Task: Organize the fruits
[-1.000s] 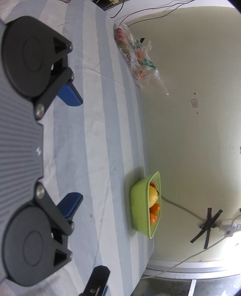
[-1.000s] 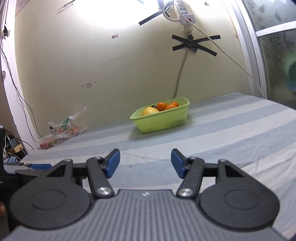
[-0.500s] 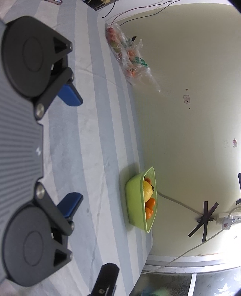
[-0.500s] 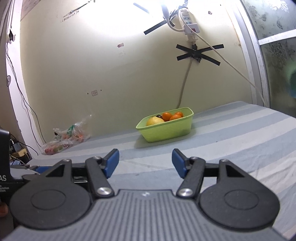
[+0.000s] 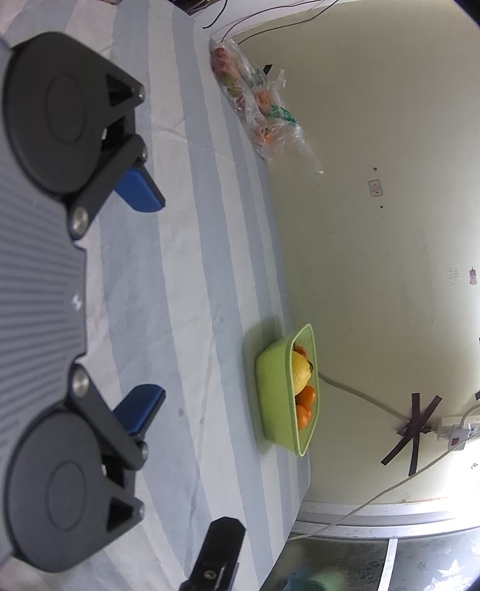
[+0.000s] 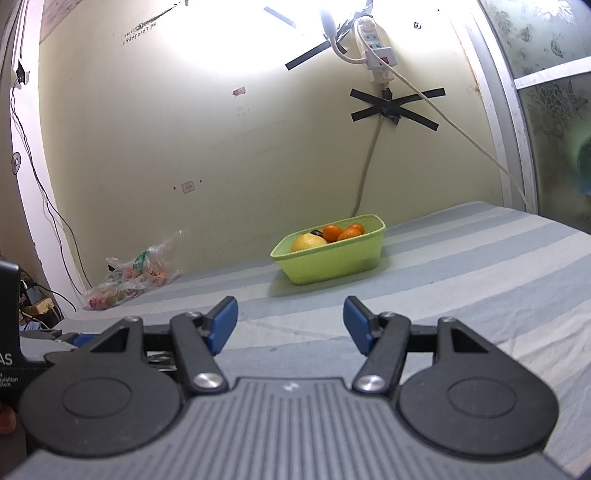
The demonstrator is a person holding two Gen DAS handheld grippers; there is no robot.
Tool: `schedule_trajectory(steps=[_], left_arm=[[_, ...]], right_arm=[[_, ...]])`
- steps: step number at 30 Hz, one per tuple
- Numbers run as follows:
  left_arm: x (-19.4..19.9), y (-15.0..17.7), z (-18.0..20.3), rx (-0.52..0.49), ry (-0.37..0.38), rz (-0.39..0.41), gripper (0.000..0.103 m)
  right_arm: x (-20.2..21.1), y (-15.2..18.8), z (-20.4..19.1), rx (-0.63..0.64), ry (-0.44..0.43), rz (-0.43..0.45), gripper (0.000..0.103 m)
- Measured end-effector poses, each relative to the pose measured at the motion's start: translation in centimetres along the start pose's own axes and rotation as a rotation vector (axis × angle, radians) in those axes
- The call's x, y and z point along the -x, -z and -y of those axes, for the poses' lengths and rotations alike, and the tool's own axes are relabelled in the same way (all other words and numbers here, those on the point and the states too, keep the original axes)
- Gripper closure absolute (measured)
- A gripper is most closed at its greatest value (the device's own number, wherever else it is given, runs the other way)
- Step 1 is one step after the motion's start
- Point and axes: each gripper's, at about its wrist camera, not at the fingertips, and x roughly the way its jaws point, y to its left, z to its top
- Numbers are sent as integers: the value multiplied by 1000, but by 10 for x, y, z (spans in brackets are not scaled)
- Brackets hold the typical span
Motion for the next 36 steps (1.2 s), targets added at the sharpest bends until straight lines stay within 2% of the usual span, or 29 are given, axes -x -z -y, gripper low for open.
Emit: schedule_trajectory(steps=[18,36], left_arm=[[-6,3,7,-31,-5,-52,0],[-8,7,15,-76,-28,-55,0]], right_arm=[[-2,2,1,-10,6,-6,37],[-2,5,3,-20,9,-8,37]])
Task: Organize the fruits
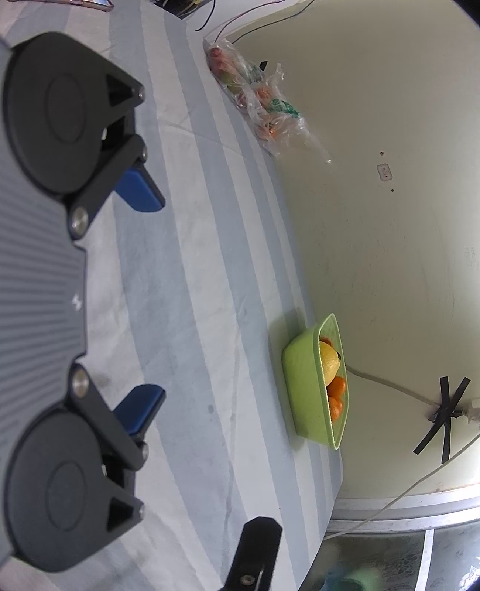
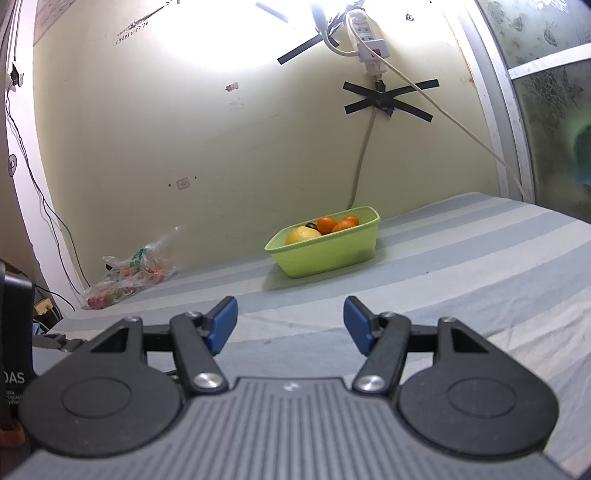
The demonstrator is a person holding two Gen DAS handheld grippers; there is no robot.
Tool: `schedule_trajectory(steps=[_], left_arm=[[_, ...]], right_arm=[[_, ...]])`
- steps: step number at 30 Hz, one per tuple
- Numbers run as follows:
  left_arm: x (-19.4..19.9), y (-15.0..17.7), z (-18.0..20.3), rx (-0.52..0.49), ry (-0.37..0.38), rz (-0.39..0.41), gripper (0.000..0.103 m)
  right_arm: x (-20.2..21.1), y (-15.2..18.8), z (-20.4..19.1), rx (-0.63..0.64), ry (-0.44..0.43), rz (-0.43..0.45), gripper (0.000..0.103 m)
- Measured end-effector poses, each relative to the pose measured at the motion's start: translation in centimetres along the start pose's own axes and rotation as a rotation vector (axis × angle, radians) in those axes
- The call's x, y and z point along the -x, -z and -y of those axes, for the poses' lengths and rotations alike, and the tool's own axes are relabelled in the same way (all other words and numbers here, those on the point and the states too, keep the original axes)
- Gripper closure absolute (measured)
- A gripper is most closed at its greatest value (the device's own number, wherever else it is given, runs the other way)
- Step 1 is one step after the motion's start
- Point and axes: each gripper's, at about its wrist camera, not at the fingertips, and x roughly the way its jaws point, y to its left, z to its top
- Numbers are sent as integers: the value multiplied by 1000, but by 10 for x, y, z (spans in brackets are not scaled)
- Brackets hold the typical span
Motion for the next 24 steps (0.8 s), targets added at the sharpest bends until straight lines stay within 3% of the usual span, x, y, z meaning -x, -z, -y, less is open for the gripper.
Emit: schedule_trajectory(steps=[24], left_arm=[[1,-1,4,-20,51,-18,0]], right_arm=[[1,-1,-1,3,0,1,37]])
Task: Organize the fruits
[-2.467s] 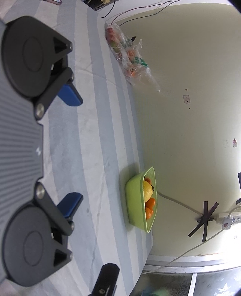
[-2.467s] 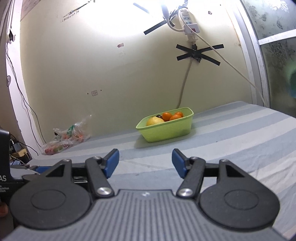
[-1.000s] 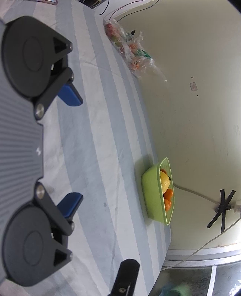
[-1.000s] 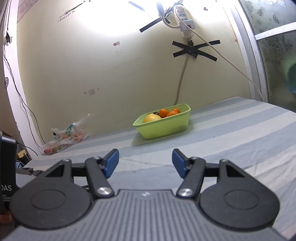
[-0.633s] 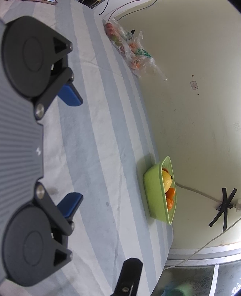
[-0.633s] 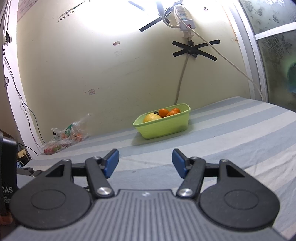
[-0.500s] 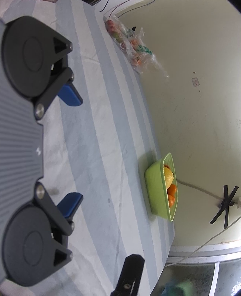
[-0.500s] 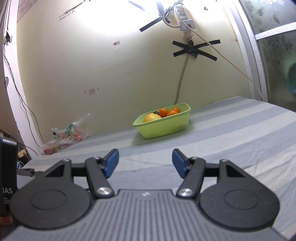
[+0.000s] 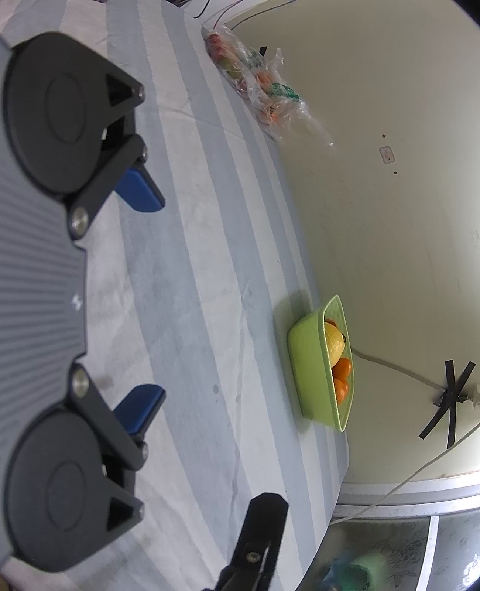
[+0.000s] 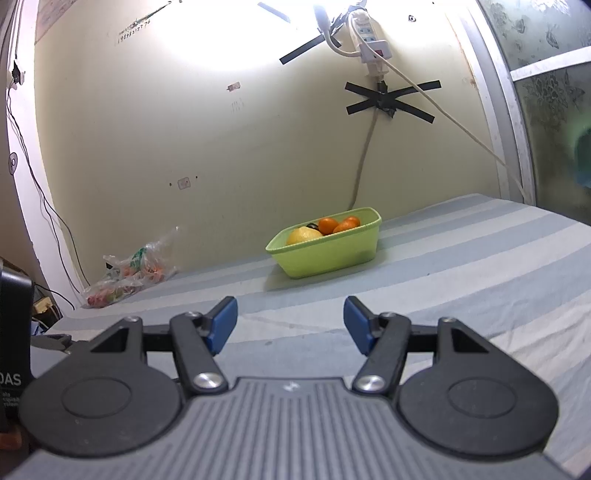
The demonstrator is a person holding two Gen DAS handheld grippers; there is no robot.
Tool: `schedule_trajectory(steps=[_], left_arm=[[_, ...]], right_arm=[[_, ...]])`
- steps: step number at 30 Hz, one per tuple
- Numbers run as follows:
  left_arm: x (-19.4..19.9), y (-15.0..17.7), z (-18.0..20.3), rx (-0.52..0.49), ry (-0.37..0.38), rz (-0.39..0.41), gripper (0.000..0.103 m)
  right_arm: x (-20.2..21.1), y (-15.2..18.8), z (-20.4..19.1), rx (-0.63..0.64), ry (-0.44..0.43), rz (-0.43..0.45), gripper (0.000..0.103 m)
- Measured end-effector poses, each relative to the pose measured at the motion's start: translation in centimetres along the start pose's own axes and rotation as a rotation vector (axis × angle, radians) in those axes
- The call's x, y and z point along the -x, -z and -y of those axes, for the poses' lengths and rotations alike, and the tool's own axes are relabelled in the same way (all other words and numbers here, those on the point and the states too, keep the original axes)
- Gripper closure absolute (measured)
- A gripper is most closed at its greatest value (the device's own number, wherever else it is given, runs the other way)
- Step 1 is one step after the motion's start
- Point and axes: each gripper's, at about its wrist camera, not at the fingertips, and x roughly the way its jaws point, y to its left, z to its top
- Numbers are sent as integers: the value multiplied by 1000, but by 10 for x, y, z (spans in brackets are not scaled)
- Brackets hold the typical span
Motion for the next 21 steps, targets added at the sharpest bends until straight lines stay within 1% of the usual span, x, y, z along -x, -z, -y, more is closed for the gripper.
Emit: schedule_trajectory(steps=[11,21], left_arm=[[-1,0,2,-5,-5,0,0],[-2,-1,0,18,2,-6,0]], right_arm=[[-1,0,1,0,0,2,37],[-1,1,2,-1,0,2,37]])
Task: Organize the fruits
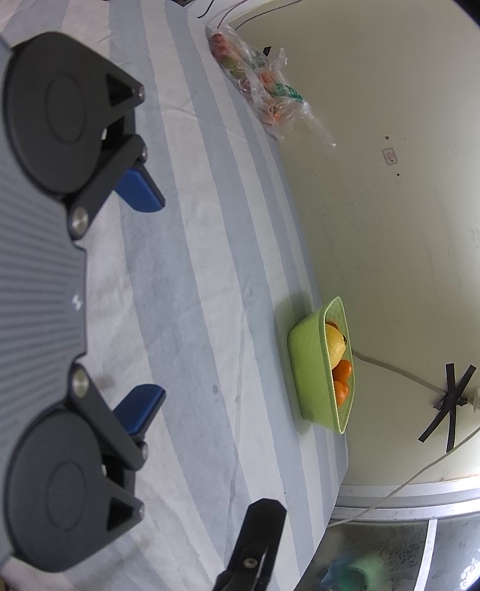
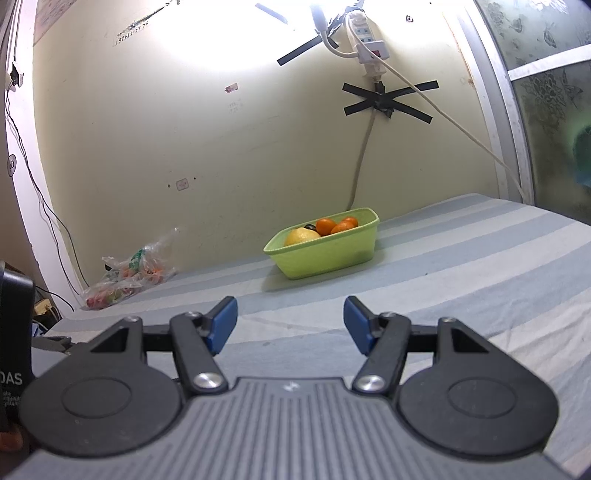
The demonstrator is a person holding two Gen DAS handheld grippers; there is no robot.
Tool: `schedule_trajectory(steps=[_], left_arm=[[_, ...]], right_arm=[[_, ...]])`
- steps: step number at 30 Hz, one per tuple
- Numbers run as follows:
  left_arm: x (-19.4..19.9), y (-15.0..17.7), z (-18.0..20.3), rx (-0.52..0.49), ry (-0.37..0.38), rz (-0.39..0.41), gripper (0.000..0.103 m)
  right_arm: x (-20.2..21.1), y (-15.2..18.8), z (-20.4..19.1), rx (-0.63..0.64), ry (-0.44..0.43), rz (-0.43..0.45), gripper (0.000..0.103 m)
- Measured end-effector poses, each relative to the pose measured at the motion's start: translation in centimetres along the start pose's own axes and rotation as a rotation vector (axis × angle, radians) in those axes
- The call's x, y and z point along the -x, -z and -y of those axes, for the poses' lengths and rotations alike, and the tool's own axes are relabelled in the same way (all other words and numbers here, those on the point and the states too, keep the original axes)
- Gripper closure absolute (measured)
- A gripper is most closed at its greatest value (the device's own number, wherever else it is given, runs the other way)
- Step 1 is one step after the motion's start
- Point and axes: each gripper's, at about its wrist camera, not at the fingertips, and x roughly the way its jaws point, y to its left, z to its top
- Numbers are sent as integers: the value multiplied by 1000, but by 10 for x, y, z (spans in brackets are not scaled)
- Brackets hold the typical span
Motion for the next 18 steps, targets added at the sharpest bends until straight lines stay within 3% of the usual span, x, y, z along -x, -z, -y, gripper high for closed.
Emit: schedule_trajectory(steps=[18], left_arm=[[-5,-12,1,29,14,6,0]], right_arm=[[1,0,1,5,20,8,37]])
